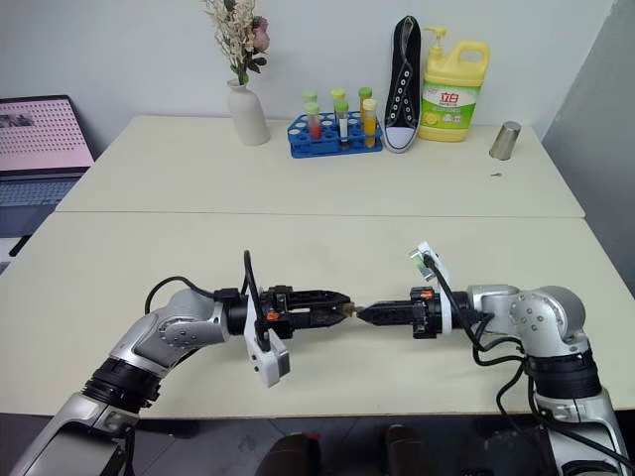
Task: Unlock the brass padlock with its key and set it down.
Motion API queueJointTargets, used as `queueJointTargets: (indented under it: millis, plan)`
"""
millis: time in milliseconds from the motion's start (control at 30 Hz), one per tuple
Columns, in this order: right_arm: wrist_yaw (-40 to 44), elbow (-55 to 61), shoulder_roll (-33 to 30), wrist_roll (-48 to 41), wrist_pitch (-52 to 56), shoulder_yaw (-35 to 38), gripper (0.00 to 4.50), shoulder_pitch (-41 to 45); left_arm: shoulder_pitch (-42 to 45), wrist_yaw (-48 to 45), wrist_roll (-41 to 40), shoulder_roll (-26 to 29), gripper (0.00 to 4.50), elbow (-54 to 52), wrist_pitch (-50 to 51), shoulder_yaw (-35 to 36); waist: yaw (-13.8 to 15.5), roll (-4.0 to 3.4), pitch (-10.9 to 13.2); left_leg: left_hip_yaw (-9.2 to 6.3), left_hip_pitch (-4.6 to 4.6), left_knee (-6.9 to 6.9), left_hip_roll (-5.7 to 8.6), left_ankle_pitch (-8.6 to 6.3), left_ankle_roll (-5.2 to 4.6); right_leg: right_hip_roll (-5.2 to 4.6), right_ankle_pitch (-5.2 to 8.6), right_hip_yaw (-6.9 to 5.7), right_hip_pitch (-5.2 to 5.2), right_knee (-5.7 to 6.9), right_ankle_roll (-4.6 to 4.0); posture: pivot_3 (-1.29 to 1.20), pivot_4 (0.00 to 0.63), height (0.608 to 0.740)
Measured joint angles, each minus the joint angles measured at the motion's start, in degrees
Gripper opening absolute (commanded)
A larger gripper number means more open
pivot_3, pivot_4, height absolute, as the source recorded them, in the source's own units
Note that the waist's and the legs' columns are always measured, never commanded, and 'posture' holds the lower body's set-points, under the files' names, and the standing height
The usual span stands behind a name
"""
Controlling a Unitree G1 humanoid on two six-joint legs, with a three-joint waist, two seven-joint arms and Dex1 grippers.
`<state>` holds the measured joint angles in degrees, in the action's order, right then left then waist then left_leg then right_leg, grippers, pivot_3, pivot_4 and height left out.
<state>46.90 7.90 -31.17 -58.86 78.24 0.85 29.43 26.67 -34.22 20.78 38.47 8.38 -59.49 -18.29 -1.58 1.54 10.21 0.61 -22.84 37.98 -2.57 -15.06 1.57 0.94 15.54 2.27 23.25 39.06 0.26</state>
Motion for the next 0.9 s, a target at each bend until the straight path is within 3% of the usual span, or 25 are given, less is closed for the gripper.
queueJointTargets:
  millis: [367, 567, 667, 800, 900]
  plan:
    - [-4.1, -5.8, 2.1, -3.1, 9.6, 1.8, 0.0, 3.9, 0.0, 2.3, 3.4, 0.7, 0.96, 0.0, -1.9, 0.2, 0.0, 0.0, 0.0, -0.01, -0.02, -0.01, -0.01, 0.0, 0.0, 0.0, 0.0, -0.01, 0.01, 0.0, 0.0, 0.0, 0.15, 0.74]
    - [-2.8, -3.1, 0.9, -1.8, 7.2, 0.6, 0.0, 3.6, -0.2, 3.4, 3.6, 0.7, 0.96, 0.0, -1.8, 0.2, 0.0, -0.01, 0.0, -0.02, -0.04, -0.01, 0.0, 0.0, 0.0, 0.0, 0.0, -0.02, 0.04, -0.01, 0.01, 0.0, 0.15, 0.74]
    - [0.3, 1.5, -1.8, 0.7, 1.7, -2.0, 0.62, 2.4, -1.2, 3.4, 3.6, 0.7, 0.96, -0.6, -1.4, 0.1, 0.0, -0.01, 0.0, -0.01, -0.05, -0.02, 0.0, -0.01, -0.01, 0.0, 0.01, -0.01, 0.04, -0.03, 0.02, 0.0, 0.15, 0.74]
    - [6.8, 6.6, -7.0, 6.1, -8.4, -5.4, 2.04, -1.2, -2.2, 3.2, 3.5, 0.6, 0.96, -0.7, 0.4, -0.2, 0.0, 0.0, 0.0, -0.05, -0.07, -0.01, 0.01, -0.01, -0.01, 0.0, 0.01, -0.06, 0.04, -0.03, 0.03, 0.0, 0.15, 0.74]
    - [9.5, 7.6, -9.0, 9.8, -14.4, -6.7, 2.07, -3.5, -2.3, 3.2, 2.7, 0.6, 0.96, -0.9, 1.0, -0.2, 0.0, 0.0, 0.0, -0.04, -0.05, 0.0, 0.01, 0.0, -0.01, 0.0, 0.02, -0.06, 0.04, -0.03, 0.04, 0.0, 0.15, 0.74]
